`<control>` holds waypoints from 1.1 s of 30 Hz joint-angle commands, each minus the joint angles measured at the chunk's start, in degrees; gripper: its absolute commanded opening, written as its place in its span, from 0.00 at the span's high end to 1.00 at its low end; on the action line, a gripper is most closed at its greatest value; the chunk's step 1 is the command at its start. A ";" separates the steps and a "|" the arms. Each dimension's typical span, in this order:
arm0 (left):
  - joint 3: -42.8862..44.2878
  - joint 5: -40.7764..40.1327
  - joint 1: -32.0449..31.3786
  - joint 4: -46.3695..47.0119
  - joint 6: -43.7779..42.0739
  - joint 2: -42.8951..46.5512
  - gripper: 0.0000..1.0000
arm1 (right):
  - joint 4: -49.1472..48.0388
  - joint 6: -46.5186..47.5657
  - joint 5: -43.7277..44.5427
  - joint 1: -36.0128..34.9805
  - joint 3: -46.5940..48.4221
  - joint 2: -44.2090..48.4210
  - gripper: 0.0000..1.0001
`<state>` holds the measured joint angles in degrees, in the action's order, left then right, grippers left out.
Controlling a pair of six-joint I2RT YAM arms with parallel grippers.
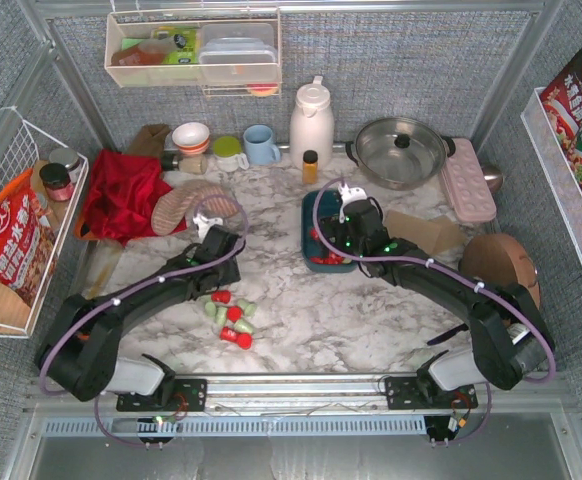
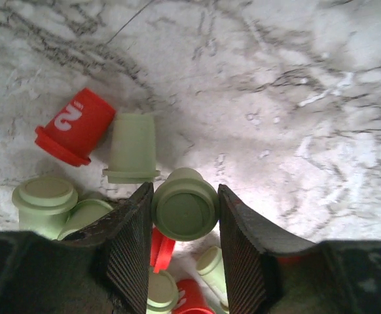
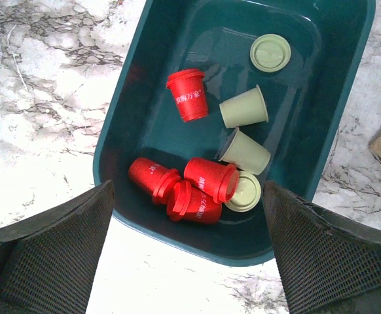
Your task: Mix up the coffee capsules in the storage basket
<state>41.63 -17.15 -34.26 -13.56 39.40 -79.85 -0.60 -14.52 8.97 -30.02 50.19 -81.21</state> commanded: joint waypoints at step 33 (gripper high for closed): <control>-25.00 23.62 -20.25 108.57 -50.07 -10.08 0.58 | 11.12 -4.82 -28.31 -4.16 6.03 5.67 0.10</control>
<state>15.18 4.67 -53.87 86.17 -7.33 -88.25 7.53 -20.97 -19.66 -33.89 56.21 -76.34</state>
